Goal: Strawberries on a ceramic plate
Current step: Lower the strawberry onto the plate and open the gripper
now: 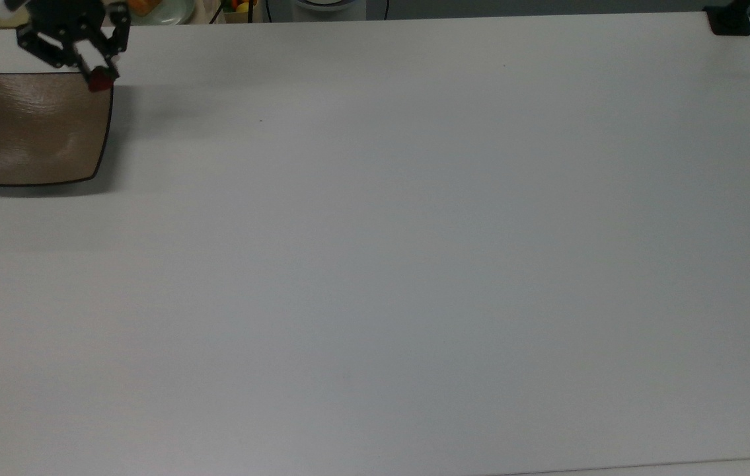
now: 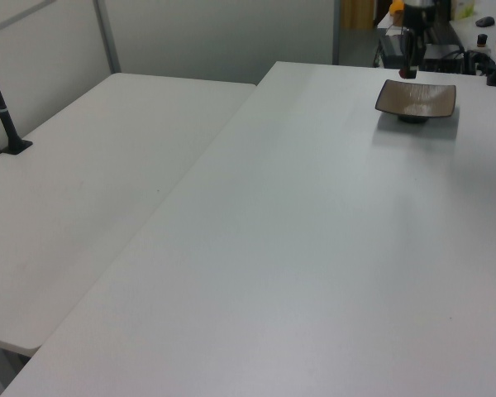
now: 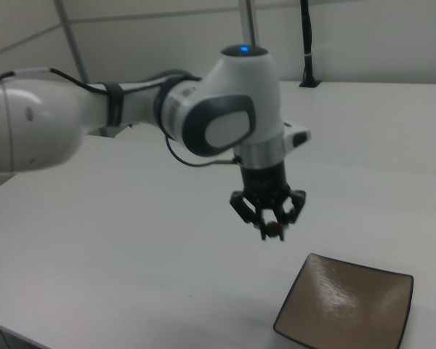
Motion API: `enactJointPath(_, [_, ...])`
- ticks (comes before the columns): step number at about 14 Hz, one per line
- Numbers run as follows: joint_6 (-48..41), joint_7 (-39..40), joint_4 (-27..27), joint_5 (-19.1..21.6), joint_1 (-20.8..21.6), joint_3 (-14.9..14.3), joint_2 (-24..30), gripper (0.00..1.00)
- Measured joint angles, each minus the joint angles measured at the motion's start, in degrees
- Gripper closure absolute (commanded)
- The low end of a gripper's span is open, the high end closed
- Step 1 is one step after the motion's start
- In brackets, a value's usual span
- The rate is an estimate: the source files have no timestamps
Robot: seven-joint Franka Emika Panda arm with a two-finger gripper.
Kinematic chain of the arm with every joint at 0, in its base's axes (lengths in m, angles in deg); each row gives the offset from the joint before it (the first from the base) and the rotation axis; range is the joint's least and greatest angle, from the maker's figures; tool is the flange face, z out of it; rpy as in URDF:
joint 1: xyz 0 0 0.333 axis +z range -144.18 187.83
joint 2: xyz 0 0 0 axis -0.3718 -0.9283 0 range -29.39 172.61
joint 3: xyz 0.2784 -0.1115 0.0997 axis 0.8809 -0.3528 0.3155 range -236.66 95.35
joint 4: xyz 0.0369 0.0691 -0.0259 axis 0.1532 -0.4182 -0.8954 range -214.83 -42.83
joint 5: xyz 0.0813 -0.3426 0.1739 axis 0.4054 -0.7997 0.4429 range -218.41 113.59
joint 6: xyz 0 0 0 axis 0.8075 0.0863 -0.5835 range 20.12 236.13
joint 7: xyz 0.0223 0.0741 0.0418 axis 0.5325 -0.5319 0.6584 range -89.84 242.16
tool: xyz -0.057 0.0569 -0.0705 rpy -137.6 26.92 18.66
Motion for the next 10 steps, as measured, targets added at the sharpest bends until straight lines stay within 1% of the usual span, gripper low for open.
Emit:
enactJointPath(2, [2.86,0.28,-0.01,-2.82,-1.32,0.00,-4.00,1.00])
enactJointPath(3, [4.40,0.28,0.00,-3.52,-1.89,0.01,-5.62,1.00])
enactJointPath(6, [9.96,0.47,0.11,-4.10,-4.34,-0.10,-9.59,1.00])
enactJointPath(10, [10.67,1.69,0.31,-5.45,-5.84,-1.41,-12.43,1.00])
